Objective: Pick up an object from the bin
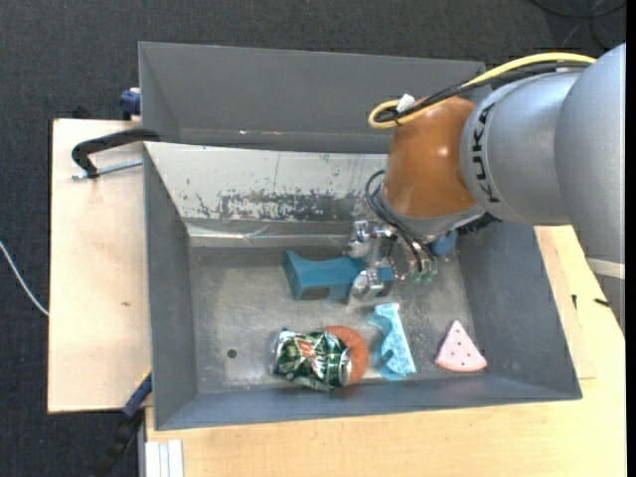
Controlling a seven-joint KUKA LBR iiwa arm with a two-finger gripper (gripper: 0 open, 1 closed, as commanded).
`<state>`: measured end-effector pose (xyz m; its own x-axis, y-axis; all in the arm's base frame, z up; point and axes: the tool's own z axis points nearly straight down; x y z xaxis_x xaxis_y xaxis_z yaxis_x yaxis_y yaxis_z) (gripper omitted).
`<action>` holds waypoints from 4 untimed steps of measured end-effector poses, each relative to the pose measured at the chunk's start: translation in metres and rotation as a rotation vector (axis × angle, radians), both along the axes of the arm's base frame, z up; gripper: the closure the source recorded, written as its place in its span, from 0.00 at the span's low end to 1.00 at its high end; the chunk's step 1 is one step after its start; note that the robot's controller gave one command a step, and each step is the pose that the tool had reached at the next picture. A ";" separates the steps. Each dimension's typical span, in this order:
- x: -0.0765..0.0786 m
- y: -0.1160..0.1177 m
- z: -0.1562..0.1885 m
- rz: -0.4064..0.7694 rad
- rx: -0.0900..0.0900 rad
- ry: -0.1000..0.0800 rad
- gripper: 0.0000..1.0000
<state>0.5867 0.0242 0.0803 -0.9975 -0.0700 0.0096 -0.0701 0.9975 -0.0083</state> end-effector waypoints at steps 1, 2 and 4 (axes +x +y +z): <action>0.000 0.000 0.000 0.000 0.000 0.000 1.00; 0.000 0.000 0.000 0.000 0.000 0.000 1.00; 0.000 0.000 0.000 0.000 0.000 0.000 1.00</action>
Offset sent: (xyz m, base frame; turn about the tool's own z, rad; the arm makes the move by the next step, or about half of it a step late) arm -0.0001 -0.0001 0.0335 0.0000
